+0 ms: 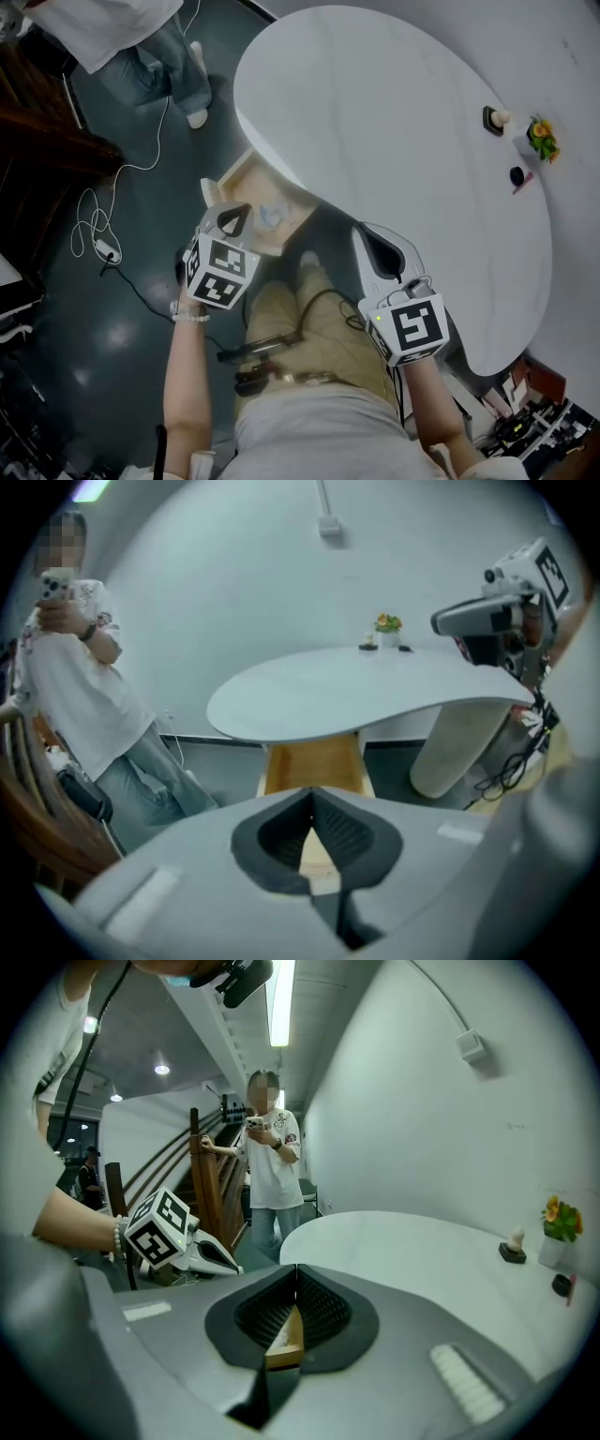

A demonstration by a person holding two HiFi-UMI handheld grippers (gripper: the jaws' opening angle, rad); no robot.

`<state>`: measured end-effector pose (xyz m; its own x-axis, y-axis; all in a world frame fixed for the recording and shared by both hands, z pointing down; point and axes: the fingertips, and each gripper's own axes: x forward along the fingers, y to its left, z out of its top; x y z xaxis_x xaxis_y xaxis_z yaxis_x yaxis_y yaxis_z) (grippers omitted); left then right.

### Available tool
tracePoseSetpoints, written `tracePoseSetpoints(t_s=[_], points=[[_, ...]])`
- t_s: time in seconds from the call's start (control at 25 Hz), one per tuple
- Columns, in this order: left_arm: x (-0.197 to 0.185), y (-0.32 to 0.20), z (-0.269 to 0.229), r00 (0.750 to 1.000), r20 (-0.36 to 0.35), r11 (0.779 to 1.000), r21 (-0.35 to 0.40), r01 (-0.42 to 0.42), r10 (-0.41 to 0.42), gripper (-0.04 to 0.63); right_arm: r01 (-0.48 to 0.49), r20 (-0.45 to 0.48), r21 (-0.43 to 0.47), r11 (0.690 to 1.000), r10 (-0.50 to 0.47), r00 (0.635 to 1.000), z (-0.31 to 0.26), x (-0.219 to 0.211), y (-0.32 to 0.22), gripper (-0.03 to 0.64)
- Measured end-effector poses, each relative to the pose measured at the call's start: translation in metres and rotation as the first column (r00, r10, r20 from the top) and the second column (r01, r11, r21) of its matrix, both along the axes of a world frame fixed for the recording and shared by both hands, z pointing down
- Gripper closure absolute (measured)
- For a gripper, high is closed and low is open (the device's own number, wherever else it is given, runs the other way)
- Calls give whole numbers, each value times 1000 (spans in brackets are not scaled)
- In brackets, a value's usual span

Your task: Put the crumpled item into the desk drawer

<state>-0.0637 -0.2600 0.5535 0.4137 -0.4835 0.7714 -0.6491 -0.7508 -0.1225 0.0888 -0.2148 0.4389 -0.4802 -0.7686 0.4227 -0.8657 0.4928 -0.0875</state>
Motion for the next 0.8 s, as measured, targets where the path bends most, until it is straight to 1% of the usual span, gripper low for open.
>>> tracePoseSetpoints(t_s=[0.2,0.48,0.6,0.72,0.8], points=[[-11,12,-55,994,-104,996,79,52,-44,598,23,-10,12,1000,-23,1000,-24,-17,12,612],[-34,36,-124,970,-224,980,154,128,-91,598,39,-21,46,998,-38,999,-58,-37,32,612],[-44,48,-150,956,-276,972,181,151,-97,598,37,-22,64,997,-35,999,-70,-44,41,612],[-54,59,-177,936,-337,962,207,177,-100,598,35,-19,89,995,-33,999,-84,-50,48,612],[-61,66,-192,927,-361,953,230,194,-102,598,41,-20,111,993,-39,999,-93,-55,53,612]])
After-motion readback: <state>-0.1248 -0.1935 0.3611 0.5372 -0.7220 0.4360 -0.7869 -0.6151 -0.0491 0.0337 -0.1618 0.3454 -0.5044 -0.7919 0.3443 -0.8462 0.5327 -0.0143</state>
